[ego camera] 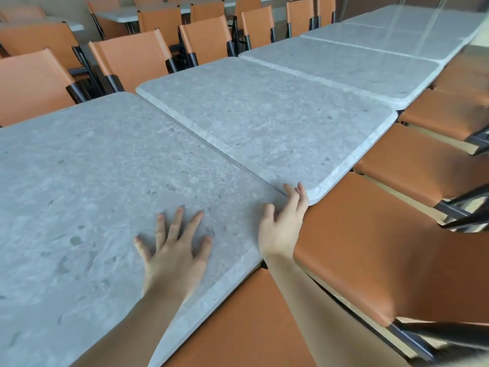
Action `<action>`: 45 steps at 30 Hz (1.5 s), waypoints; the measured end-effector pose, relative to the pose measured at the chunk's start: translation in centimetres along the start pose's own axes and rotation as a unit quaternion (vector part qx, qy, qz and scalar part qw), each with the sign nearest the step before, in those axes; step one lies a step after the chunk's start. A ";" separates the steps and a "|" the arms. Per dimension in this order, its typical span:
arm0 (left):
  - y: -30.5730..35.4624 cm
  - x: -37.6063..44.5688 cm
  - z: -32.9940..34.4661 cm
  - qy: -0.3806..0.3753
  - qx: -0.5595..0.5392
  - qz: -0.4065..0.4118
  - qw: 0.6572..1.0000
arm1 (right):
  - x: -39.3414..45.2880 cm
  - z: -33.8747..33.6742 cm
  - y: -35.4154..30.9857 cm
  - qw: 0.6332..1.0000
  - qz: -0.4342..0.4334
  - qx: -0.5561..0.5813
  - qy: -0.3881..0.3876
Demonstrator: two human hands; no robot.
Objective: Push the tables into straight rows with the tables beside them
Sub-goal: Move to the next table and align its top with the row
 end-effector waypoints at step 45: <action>0.1 0.1 0.1 0.008 0.003 0.009 1.000 | -0.1 -0.2 0.0 0.982 0.157 0.092 0.050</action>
Point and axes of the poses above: each hand's wrist, its own x-axis towards the middle knuckle, its own z-axis out of the palm, y = z × x, the point moved 1 cm from there along x, towards the middle knuckle, and after that the axes turned 3 degrees about y, right-handed, at the moved point
